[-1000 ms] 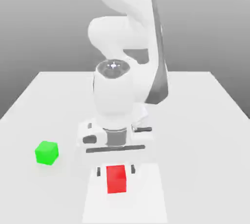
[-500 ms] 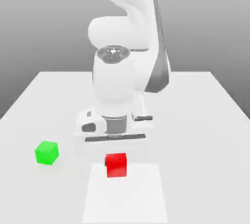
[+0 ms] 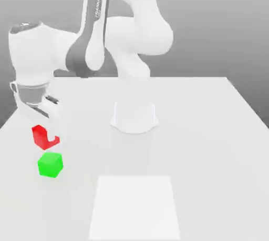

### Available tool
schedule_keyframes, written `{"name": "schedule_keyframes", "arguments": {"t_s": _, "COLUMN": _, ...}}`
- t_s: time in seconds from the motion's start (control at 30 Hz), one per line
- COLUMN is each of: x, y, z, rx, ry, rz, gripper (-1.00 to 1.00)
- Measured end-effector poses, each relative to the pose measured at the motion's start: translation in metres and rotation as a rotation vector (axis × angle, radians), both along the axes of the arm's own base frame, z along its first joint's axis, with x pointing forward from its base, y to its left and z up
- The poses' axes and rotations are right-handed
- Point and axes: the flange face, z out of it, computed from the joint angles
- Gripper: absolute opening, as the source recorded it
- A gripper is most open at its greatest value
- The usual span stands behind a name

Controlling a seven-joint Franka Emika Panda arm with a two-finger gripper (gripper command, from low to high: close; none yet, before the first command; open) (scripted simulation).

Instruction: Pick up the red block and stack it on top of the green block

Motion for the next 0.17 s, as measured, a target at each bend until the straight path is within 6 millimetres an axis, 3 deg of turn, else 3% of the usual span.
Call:
{"name": "schedule_keyframes", "arguments": {"t_s": 0.07, "x": -0.001, "y": 0.0, "z": -0.019, "rx": 0.0, "ry": 0.0, "rz": -0.002, "gripper": -1.0}}
{"name": "schedule_keyframes", "arguments": {"t_s": 0.1, "x": -0.002, "y": 0.0, "z": -0.025, "rx": 0.0, "ry": 0.0, "rz": -0.003, "gripper": 1.0}}
{"name": "schedule_keyframes", "arguments": {"t_s": 0.17, "x": -0.002, "y": 0.0, "z": -0.025, "rx": 0.0, "ry": 0.001, "rz": -0.003, "gripper": 1.0}}
